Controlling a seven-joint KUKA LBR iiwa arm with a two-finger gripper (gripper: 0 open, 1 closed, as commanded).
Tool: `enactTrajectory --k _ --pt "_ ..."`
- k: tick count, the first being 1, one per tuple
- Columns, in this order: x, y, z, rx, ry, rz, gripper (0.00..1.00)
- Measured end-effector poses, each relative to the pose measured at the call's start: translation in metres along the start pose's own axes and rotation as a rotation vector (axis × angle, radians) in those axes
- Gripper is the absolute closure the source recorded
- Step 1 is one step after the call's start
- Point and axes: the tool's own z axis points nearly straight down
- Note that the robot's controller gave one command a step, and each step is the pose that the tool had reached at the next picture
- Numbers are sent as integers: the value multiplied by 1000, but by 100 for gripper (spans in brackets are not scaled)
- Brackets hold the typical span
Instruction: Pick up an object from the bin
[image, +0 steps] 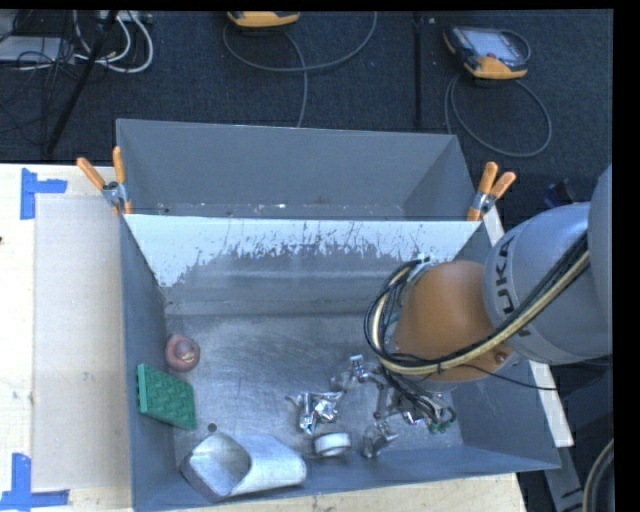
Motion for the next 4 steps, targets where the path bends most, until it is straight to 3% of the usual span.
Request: enactTrajectory --k 1,2,3,4 --pt "-31 34 3 0 13 -96 0" --pt "-30 35 2 -2 15 -98 100" --pt "-15 51 -68 -2 9 -114 100" --pt "-14 51 -64 -2 15 -116 0"
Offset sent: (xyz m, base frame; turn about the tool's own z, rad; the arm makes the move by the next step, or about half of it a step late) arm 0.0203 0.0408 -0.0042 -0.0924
